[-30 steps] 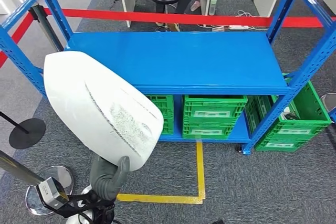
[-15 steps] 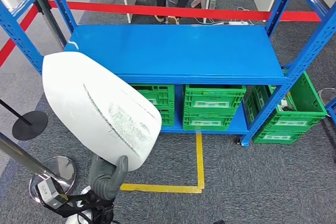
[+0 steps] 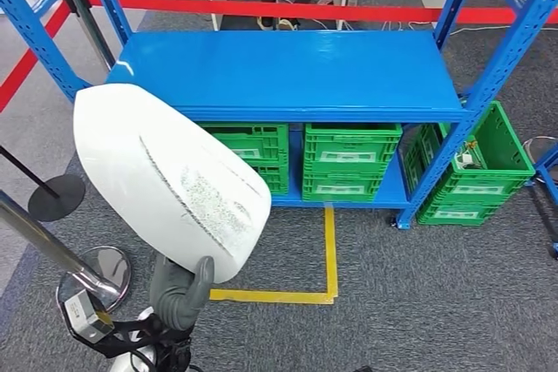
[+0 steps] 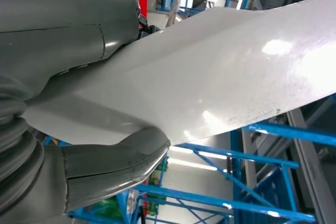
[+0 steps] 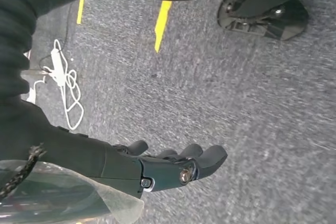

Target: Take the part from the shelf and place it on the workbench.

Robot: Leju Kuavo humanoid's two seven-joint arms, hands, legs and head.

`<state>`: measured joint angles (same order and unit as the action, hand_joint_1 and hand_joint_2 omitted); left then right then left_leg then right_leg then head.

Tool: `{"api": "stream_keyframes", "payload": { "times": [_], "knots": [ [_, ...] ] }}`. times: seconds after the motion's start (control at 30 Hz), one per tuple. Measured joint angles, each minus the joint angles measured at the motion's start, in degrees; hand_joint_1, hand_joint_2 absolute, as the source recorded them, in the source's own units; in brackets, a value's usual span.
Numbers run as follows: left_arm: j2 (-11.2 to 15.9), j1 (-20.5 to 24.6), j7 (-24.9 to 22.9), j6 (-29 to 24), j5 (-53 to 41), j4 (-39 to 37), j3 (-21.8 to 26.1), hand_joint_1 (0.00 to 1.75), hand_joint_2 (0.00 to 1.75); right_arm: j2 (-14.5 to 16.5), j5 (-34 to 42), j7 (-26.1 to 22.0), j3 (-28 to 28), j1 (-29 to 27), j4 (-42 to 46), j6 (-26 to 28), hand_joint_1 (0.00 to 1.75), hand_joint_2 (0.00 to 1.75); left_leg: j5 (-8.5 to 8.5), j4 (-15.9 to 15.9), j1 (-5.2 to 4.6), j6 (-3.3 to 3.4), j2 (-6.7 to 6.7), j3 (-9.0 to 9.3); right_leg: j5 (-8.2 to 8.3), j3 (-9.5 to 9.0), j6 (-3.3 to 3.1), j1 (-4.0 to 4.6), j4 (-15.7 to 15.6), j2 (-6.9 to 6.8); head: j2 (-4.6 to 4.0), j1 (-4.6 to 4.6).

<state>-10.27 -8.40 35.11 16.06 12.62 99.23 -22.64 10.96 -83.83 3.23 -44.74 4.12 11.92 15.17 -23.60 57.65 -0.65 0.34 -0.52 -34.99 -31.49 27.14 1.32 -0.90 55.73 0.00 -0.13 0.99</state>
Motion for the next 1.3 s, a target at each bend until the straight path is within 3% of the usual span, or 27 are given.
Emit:
{"api": "stream_keyframes", "payload": {
  "times": [0.03, 0.1, 0.17, 0.2, 0.23, 0.27, 0.37, 0.43, 0.5, 0.53, 0.6, 0.67, 0.7, 0.73, 0.77, 0.83, 0.87, 0.93, 1.0, 1.03, 1.1, 1.17, 1.2, 1.23, 1.27, 1.3],
  "knots": [
    [0.02, -0.01, -0.02, 0.02, -0.01, 0.0, 0.01, 1.75, 1.75, 0.0, -0.02, -0.03, 0.0, -0.04, -0.01, -0.01, 0.0, 1.75, -1.12, 0.83, 0.08, -0.33, 0.07, -0.35, 0.36, 0.36, -0.63, -0.04, -0.01, -0.13, 0.0, -0.08],
    [0.05, -0.04, -0.07, 0.03, 0.01, 0.0, 0.02, 1.75, 1.75, 0.01, -0.04, -0.06, 0.0, -0.06, -0.01, -0.01, 0.0, 1.75, -6.1, 5.77, 0.3, -1.06, 0.22, -1.87, 1.31, 1.26, -1.55, -0.13, -0.02, -0.34, 0.0, -0.33],
    [0.1, -0.06, -0.1, 0.04, 0.02, 0.0, 0.03, 1.75, 1.75, 0.0, -0.04, -0.08, 0.0, -0.09, -0.01, -0.01, 0.0, 1.75, -10.95, 13.22, 0.52, -1.52, 0.25, -3.62, 2.37, 2.37, -1.81, -0.05, 0.14, -0.4, 0.0, -0.46],
    [0.13, -0.08, -0.1, 0.04, 0.02, 0.0, 0.04, 1.75, 1.75, -0.01, -0.04, -0.08, 0.0, -0.12, -0.01, -0.01, 0.0, 1.75, -11.72, 15.49, 0.59, -1.56, 0.25, -3.7, 2.86, 2.95, -1.82, 0.0, 0.28, -0.43, 0.0, -0.45],
    [0.14, -0.08, -0.1, 0.04, 0.02, 0.0, 0.05, 1.75, 1.75, -0.01, -0.04, -0.08, 0.0, -0.14, -0.01, -0.01, 0.0, 1.75, -11.33, 15.69, 0.63, -1.5, 0.25, -2.81, 3.28, 3.65, -1.8, 0.06, 0.45, -0.44, 0.0, -0.45],
    [0.15, -0.07, -0.1, 0.04, 0.02, 0.0, 0.05, 1.75, 1.75, -0.01, -0.04, -0.08, 0.0, -0.15, -0.01, -0.01, 0.0, 1.75, -9.99, 13.42, 0.63, -1.28, 0.26, -0.79, 3.63, 4.22, -1.76, 0.13, 0.63, -0.41, 0.0, -0.46],
    [0.13, 0.04, -0.1, 0.07, 0.01, 0.0, 0.06, 1.75, 1.75, 0.03, -0.04, -0.11, 0.0, -0.12, -0.01, -0.02, 0.0, 1.75, -6.75, 1.4, 0.37, 0.02, 0.37, 6.96, 4.52, 5.31, -1.32, 0.36, 0.96, -0.28, 0.0, -0.43],
    [0.11, 0.07, -0.1, 0.08, 0.01, 0.0, 0.07, 1.75, 1.75, 0.06, -0.04, -0.13, 0.0, -0.12, -0.01, -0.03, 0.0, 1.75, -6.7, -1.73, 0.08, 0.55, 0.42, 8.34, 5.22, 5.8, -0.65, 0.36, 0.99, -0.3, 0.0, -0.41],
    [0.06, 0.07, -0.1, 0.09, 0.01, 0.0, 0.08, 1.75, 1.75, 0.05, -0.04, -0.13, 0.0, -0.13, -0.01, -0.02, 0.0, 1.75, -5.96, -2.23, 0.06, 0.97, 0.32, 7.88, 5.59, 6.14, 0.1, 0.26, 1.04, -0.29, 0.0, -0.41],
    [0.03, 0.08, -0.1, 0.1, 0.01, 0.0, 0.08, 1.75, 1.75, 0.04, -0.03, -0.13, 0.0, -0.13, -0.01, -0.01, 0.0, 1.75, -5.44, -2.46, 0.16, 1.29, 0.22, 7.55, 4.83, 6.56, 0.41, 0.25, 1.58, -0.23, 0.0, -0.35],
    [-0.01, 0.08, -0.1, 0.12, 0.02, 0.0, 0.05, 1.75, 1.75, -0.01, -0.02, -0.12, 0.0, -0.11, -0.01, -0.02, 0.0, 1.75, -4.24, -2.8, 0.37, 1.94, 0.01, 6.54, 0.61, 8.39, 0.86, 0.23, 5.91, -0.09, 0.0, -0.17],
    [-0.01, 0.01, -0.1, 0.13, 0.02, -0.01, 0.04, 1.75, 1.75, -0.05, -0.02, -0.11, 0.0, -0.13, -0.01, -0.03, 0.0, 1.75, -3.19, -2.68, 0.24, 2.26, -0.04, 5.04, -4.17, 10.72, 1.24, 0.23, 13.33, -0.07, 0.0, -0.08],
    [-0.01, -0.01, -0.1, 0.13, 0.02, -0.02, 0.04, 1.75, 1.75, -0.08, -0.02, -0.1, 0.0, -0.16, -0.01, -0.03, 0.0, 1.75, -2.66, -2.62, 0.17, 2.26, -0.06, 4.27, -5.03, 11.25, 1.41, 0.22, 16.11, -0.07, 0.0, -0.1],
    [0.0, -0.02, -0.1, 0.13, 0.02, -0.04, 0.04, 1.75, 1.75, -0.11, -0.02, -0.09, 0.0, -0.19, -0.01, -0.03, 0.0, 1.75, -2.16, -2.52, 0.13, 2.19, -0.08, 3.52, -4.52, 10.84, 1.52, 0.21, 16.99, -0.08, 0.0, -0.1],
    [0.0, -0.03, -0.1, 0.13, 0.02, -0.07, 0.04, 1.75, 1.75, -0.14, -0.02, -0.09, 0.0, -0.2, -0.01, -0.03, 0.0, 1.75, -1.71, -2.35, 0.13, 2.06, -0.08, 2.8, -3.02, 9.37, 1.58, 0.19, 15.75, -0.08, 0.0, -0.09],
    [0.0, -0.03, -0.1, 0.13, 0.01, -0.09, 0.02, 1.75, 1.75, -0.16, -0.02, -0.11, 0.0, -0.12, 0.0, -0.04, 0.0, 1.75, -1.05, -1.74, 0.12, 1.65, -0.06, 1.51, -0.11, 4.01, 1.59, 0.14, 8.32, -0.09, 0.0, -0.08],
    [-0.01, -0.01, -0.11, 0.12, 0.0, -0.09, 0.0, 1.75, 1.75, -0.16, -0.03, -0.19, 0.0, -0.03, 0.0, -0.07, 0.0, 1.75, -0.81, -1.27, 0.04, 1.4, -0.06, 0.96, 0.25, 1.32, 1.44, 0.16, 4.29, -0.02, 0.0, -0.1],
    [-0.01, 0.02, -0.13, 0.09, -0.04, -0.09, -0.05, 1.75, 1.75, -0.16, -0.07, -0.43, 0.01, 0.06, -0.01, -0.15, 0.0, 1.75, -0.26, -0.55, -0.15, 0.87, -0.06, 0.26, -0.41, -1.07, 0.9, 0.28, -0.06, 0.07, 0.0, -0.11],
    [0.0, 0.0, -0.14, 0.07, -0.09, -0.09, -0.08, 1.75, 1.75, -0.15, -0.09, -0.63, 0.01, -0.07, -0.02, -0.23, 0.0, 1.75, 0.23, -0.28, -0.13, 0.34, -0.03, -0.06, -0.23, -0.55, -0.01, 0.29, -0.41, -0.06, 0.0, -0.06],
    [0.02, -0.02, -0.14, 0.05, -0.1, -0.09, -0.07, 1.75, 1.75, -0.15, -0.09, -0.69, 0.01, -0.14, -0.02, -0.25, 0.0, 1.75, -0.41, 0.14, -0.08, 0.02, 0.05, -0.32, 0.12, -0.19, -0.61, 0.23, -0.42, -0.18, 0.0, -0.1],
    [0.08, -0.05, -0.15, -0.01, -0.07, -0.09, -0.04, 1.75, 1.75, -0.15, -0.1, -0.91, 0.0, -0.17, -0.03, -0.24, 0.0, 1.75, -4.69, 4.02, 0.15, -0.75, 0.2, -1.59, 1.12, 0.67, -1.65, 0.06, -0.49, -0.4, 0.0, -0.43],
    [0.14, -0.08, -0.16, -0.13, -0.06, -0.1, -0.02, 1.75, 1.75, -0.17, -0.09, -1.24, 0.0, -0.17, -0.03, -0.21, 0.0, 1.75, -10.18, 11.32, 0.43, -1.33, 0.25, -3.32, 2.18, 1.67, -1.97, 0.12, -0.35, -0.47, 0.0, -0.73],
    [0.16, -0.1, -0.16, -0.22, -0.07, -0.1, -0.01, 1.75, 1.75, -0.17, -0.04, -1.45, 0.0, -0.19, -0.03, -0.19, 0.0, 1.75, -11.44, 14.28, 0.55, -1.46, 0.25, -3.68, 2.66, 2.23, -1.97, 0.16, -0.22, -0.5, 0.0, -0.72],
    [0.17, -0.13, -0.16, -0.34, -0.08, -0.11, 0.0, 1.75, 1.75, -0.19, 0.05, -1.7, 0.0, -0.21, -0.03, -0.17, 0.0, 1.75, -11.46, 15.47, 0.62, -1.47, 0.26, -3.26, 3.08, 2.93, -1.94, 0.19, -0.02, -0.53, 0.0, -0.73],
    [0.19, -0.15, -0.16, -0.48, -0.09, -0.11, 0.01, 1.75, 1.75, -0.2, 0.14, -1.96, 0.0, -0.21, -0.03, -0.13, 0.0, 1.75, -10.46, 14.37, 0.66, -1.36, 0.26, -1.79, 3.41, 3.58, -1.89, 0.22, 0.21, -0.52, 0.0, -0.72],
    [0.19, -0.16, -0.15, -0.61, -0.1, -0.11, 0.02, 1.75, 1.75, -0.19, 0.18, -2.21, 0.0, -0.19, -0.03, -0.08, 0.0, 1.75, -8.91, 11.07, 0.66, -1.14, 0.27, 0.7, 3.67, 4.12, -1.8, 0.25, 0.46, -0.49, 0.0, -0.73]
  ]
}}
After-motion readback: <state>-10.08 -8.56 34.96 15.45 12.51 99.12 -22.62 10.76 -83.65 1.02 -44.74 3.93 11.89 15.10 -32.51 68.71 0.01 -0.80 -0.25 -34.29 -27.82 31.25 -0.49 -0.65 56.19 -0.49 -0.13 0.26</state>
